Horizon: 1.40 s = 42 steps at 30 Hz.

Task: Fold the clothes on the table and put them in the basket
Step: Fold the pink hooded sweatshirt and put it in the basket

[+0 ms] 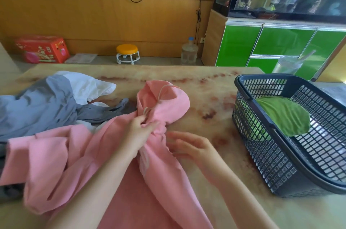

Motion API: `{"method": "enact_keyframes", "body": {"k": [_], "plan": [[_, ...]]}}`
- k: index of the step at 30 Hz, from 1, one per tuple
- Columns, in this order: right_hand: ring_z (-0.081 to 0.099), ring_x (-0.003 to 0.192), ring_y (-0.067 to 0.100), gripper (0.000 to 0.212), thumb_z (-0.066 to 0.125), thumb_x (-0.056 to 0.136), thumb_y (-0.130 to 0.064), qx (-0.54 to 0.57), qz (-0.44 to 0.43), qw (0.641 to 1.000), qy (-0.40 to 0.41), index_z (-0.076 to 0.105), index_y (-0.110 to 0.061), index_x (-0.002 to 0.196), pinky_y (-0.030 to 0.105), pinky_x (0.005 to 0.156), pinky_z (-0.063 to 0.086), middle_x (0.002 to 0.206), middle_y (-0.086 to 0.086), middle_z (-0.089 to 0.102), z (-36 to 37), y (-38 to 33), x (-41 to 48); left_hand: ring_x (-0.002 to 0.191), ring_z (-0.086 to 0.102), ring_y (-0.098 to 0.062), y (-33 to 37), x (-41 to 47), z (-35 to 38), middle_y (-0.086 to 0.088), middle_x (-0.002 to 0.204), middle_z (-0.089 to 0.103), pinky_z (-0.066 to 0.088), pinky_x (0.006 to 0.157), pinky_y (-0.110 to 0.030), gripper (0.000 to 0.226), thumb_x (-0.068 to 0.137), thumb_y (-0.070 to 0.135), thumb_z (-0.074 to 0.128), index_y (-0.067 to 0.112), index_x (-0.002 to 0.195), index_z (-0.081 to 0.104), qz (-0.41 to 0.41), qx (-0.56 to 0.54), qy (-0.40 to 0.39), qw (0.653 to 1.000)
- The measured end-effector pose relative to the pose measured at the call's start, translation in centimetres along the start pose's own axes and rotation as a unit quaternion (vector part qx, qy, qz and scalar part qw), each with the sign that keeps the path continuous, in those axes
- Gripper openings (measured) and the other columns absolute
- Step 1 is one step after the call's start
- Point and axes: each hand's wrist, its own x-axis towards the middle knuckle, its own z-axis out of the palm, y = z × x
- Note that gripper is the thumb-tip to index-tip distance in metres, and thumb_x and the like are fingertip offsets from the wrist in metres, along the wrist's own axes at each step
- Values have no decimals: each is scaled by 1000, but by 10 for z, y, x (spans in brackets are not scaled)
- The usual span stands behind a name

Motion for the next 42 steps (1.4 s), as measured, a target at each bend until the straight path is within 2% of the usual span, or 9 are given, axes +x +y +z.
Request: {"method": "enact_keyframes", "body": {"k": [4, 10, 16, 20, 24, 27, 30, 36, 42], "plan": [[62, 103, 11, 29, 60, 90, -1, -94, -10, 995, 41, 63, -19, 113, 15, 80, 49, 118, 2, 66, -18, 13, 21, 87, 59, -10, -13, -5, -30, 8, 87, 66, 42, 71, -17, 9, 89, 20, 65, 28, 85, 68, 31, -48, 71, 996], [54, 119, 7, 50, 64, 87, 0, -79, -2, 995, -55, 51, -11, 134, 18, 100, 43, 130, -1, 57, 22, 34, 46, 105, 54, -1, -17, -12, -66, 7, 111, 61, 36, 84, -12, 16, 94, 11, 54, 20, 98, 66, 24, -79, 109, 991], [55, 82, 5, 52, 81, 73, -10, -168, -27, 985, -1, 61, -18, 121, 20, 83, 47, 101, -3, 62, 48, 45, 60, 119, 49, -30, -18, -29, -72, -13, 131, 53, 27, 84, -20, 47, 89, 1, 54, 9, 135, 48, 118, 276, 241, 923], [52, 70, 5, 33, 81, 71, -11, -156, -20, 987, 26, 73, -8, 104, 20, 71, 43, 81, -4, 66, 48, 45, 52, 104, 52, -16, -23, -35, -56, 0, 107, 67, 31, 95, -31, 32, 76, 18, 61, 15, 107, 69, 309, 372, 116, 867], [56, 62, 10, 16, 76, 71, 0, -117, -55, 986, 107, 76, -16, 71, 25, 64, 46, 68, 2, 70, 49, 16, 37, 111, 53, -18, -44, -29, -55, 0, 109, 65, 36, 101, -39, 46, 72, 36, 65, 20, 115, 67, 224, 395, 76, 888], [57, 64, 10, 21, 77, 70, 3, -160, -129, 966, 158, 73, -18, 71, 20, 62, 46, 74, 6, 66, 56, -11, 19, 118, 43, -12, -35, -31, -64, 3, 114, 51, 21, 100, -12, 45, 83, 33, 70, 22, 125, 61, 159, 286, 75, 942], [58, 65, 6, 15, 77, 71, 2, -159, -154, 962, 158, 75, -12, 75, 14, 62, 45, 78, 3, 65, 61, -21, -3, 103, 50, -4, -29, -34, -66, 10, 104, 53, 27, 87, 1, 22, 73, 23, 79, 25, 92, 68, 153, 186, 44, 970], [65, 62, 17, 11, 60, 92, -12, -6, 26, 989, 147, 70, -10, 97, 28, 53, 54, 79, 10, 72, 28, 0, 3, 131, 36, -2, -31, -51, -77, 20, 125, 57, 25, 103, -14, 33, 64, 43, 82, 25, 75, 56, 141, 166, -101, 971], [69, 95, 24, 10, 67, 88, -21, -15, 15, 988, 153, 70, -25, 97, 51, 88, 54, 98, 6, 73, 18, 19, 46, 129, 38, -1, -24, -59, -92, 22, 133, 50, 28, 104, -10, 56, 43, 80, 70, 36, 74, 53, 113, 170, -185, 961]]}}
